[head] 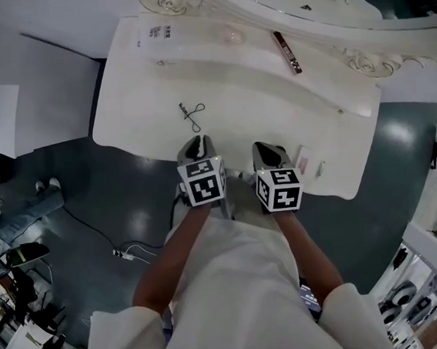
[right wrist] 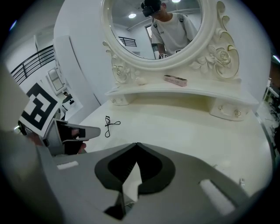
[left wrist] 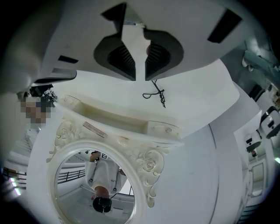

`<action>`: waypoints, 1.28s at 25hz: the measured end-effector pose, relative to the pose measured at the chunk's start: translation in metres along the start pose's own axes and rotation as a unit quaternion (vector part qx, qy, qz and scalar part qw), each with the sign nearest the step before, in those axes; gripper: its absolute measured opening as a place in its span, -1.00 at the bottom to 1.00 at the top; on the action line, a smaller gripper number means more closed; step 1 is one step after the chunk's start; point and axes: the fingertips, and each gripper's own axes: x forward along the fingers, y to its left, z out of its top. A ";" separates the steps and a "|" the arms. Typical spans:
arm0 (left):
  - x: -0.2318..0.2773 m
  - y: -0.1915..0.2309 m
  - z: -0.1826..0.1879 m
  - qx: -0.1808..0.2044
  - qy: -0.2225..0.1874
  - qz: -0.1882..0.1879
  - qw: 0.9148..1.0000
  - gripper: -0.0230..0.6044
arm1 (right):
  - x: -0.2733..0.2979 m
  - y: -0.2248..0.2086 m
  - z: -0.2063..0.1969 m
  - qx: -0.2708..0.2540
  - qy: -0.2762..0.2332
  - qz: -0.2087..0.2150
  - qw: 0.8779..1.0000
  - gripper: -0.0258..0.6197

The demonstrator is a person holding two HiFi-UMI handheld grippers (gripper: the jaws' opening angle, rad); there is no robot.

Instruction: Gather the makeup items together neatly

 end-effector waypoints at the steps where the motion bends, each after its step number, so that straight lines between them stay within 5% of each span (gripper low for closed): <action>1: 0.002 0.003 0.001 -0.004 0.000 0.008 1.000 -0.68 | 0.000 0.001 -0.001 -0.002 0.002 0.001 1.000 -0.92; 19: 0.031 0.043 0.016 -0.083 -0.003 0.070 0.994 -0.61 | 0.005 0.006 0.008 -0.039 0.023 0.022 0.999 -0.92; 32: 0.050 0.050 0.023 -0.093 0.015 0.094 0.991 -0.61 | 0.011 0.007 0.005 -0.055 0.044 0.031 0.997 -0.92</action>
